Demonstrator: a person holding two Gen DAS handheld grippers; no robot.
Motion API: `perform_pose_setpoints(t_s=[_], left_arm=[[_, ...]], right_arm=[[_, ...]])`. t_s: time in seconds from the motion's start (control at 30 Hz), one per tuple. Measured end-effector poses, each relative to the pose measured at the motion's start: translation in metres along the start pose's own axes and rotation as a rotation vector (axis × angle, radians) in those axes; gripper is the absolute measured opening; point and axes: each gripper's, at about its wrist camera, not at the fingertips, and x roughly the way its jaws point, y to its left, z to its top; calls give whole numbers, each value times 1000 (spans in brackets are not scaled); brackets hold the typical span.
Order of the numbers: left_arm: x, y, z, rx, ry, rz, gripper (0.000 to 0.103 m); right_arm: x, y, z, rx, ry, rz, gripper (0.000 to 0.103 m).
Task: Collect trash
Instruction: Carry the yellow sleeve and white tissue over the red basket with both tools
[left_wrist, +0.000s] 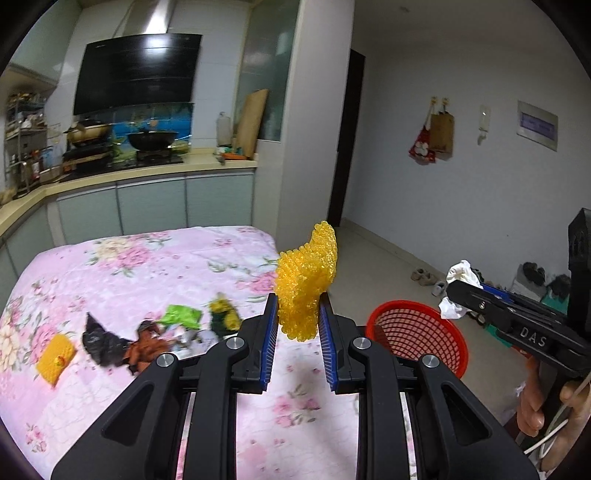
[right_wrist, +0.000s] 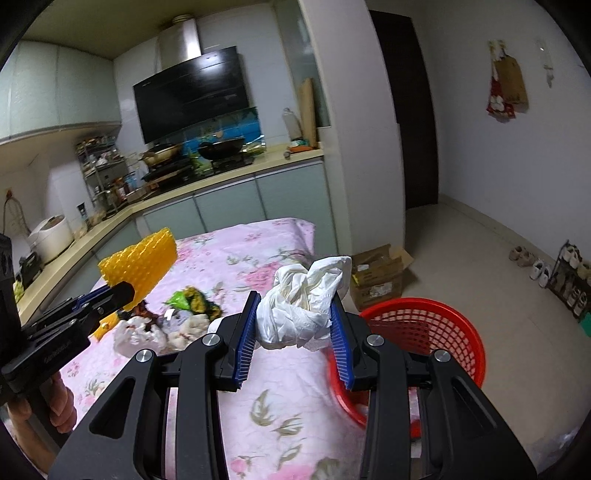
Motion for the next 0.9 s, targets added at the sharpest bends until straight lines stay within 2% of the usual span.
perform_pose_setpoints(t_s=[0.27,0.63,0.9], left_arm=[[28,-28,4,8,39,-68,20],[60,-72,3,75,91,-122,21],[90,-91,-4,91,159,-171,21]], right_arm=[[7,-31,2,73,32,-63,36],[10,-69,-2,167,69,-146,36],[14,-88,-4,210,81,-195,36]])
